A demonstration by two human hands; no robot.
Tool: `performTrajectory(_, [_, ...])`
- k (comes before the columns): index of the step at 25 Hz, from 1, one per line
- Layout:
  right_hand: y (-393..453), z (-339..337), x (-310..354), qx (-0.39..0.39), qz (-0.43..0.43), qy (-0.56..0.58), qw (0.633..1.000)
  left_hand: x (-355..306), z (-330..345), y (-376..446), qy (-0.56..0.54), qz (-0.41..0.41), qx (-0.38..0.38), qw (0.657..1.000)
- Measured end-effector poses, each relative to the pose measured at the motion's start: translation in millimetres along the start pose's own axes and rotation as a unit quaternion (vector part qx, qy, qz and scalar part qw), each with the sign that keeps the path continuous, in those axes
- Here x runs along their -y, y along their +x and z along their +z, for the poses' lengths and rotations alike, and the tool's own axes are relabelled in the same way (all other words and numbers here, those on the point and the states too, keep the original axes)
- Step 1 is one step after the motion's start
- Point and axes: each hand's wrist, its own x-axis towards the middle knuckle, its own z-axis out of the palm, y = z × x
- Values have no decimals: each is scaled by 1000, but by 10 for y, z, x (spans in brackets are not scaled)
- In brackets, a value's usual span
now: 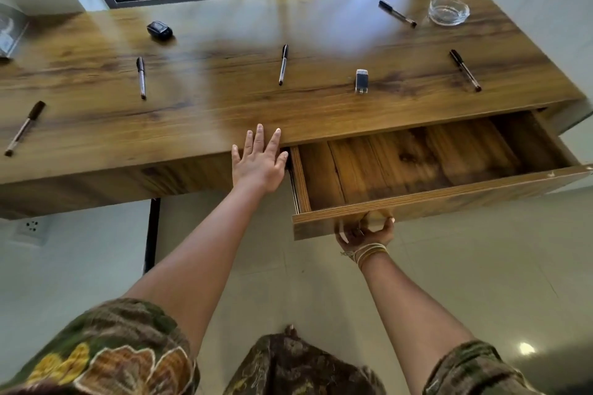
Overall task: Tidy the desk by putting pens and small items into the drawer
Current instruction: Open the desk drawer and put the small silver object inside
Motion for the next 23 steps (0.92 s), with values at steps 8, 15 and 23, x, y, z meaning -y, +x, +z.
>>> performTrajectory(8, [-441, -758, 103, 23, 63, -34, 997, -734, 713, -1194, -310, -138, 38, 940])
performTrajectory(15, [-825, -1411, 150, 19, 84, -71, 994, -880, 1077, -1909, -254, -220, 43, 941])
performTrajectory(23, [-1050, -1862, 147, -9, 100, -70, 992, -942, 1254, -2389, -210, -219, 30, 952])
